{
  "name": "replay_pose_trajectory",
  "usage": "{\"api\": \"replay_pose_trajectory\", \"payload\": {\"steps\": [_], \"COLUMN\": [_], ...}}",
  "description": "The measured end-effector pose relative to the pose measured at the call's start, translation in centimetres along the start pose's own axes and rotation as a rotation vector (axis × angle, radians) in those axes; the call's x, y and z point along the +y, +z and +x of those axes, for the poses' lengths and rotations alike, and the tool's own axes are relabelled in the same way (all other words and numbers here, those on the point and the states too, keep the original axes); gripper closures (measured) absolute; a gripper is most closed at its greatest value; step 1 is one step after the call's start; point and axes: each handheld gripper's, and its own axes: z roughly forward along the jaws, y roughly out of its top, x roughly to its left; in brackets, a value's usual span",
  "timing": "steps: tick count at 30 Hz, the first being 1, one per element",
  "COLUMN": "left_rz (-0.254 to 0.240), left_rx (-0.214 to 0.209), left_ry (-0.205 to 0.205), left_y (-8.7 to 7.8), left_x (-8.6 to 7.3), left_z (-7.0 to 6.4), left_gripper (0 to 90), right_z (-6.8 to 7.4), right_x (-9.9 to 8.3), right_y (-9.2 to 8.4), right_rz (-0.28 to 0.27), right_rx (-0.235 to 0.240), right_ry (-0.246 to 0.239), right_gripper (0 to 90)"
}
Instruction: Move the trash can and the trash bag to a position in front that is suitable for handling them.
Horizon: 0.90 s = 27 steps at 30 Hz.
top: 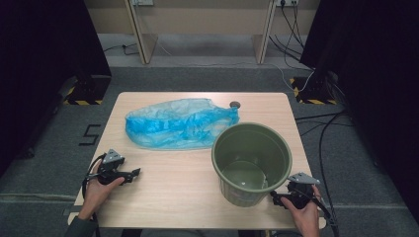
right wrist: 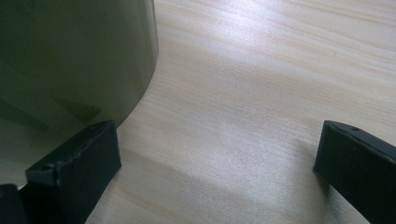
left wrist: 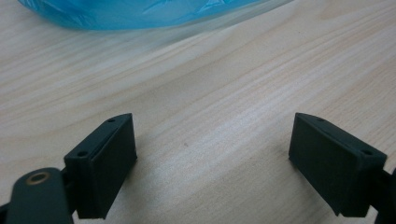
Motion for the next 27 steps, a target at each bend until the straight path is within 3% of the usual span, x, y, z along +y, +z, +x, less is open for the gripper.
{"api": "replay_pose_trajectory", "payload": {"steps": [7,8,9,11,19,21,22,23,27], "left_rz": [-0.009,-0.027,-0.042,-0.056,-0.108,-0.108,-0.083,-0.074,-0.082], "left_rx": [-0.021,-0.038,-0.036,-0.008,0.015,0.026,0.040,0.033,0.024], "left_ry": [-0.009,-0.059,-0.082,-0.075,-0.102,-0.106,-0.066,-0.060,-0.088], "left_y": [0.0,0.0,0.0,-0.2,-1.3,-1.2,-0.7,-0.5,0.0], "left_x": [0.1,0.3,0.5,1.2,3.8,4.5,5.4,5.8,6.8], "left_z": [0.4,1.0,1.5,2.2,4.6,5.0,5.4,5.6,6.4], "left_gripper": [15.0,14.7,14.8,14.7,14.7,14.7,14.7,14.7,14.8], "right_z": [0.0,0.0,0.0,0.0,-0.1,-0.1,-0.1,-0.1,-0.2], "right_x": [0.0,0.0,0.0,0.0,0.1,0.1,0.1,0.1,0.1], "right_y": [0.0,0.0,0.0,0.0,0.0,0.1,0.1,0.1,0.1], "right_rz": [0.000,0.000,0.000,0.000,0.001,0.000,0.000,-0.001,0.000], "right_rx": [0.000,0.000,0.000,0.000,0.004,0.005,0.006,0.006,0.006], "right_ry": [0.000,0.000,0.000,0.000,-0.011,-0.011,-0.010,-0.012,-0.012], "right_gripper": [0.3,0.3,0.3,0.3,0.3,0.3,0.3,0.3,0.3]}}
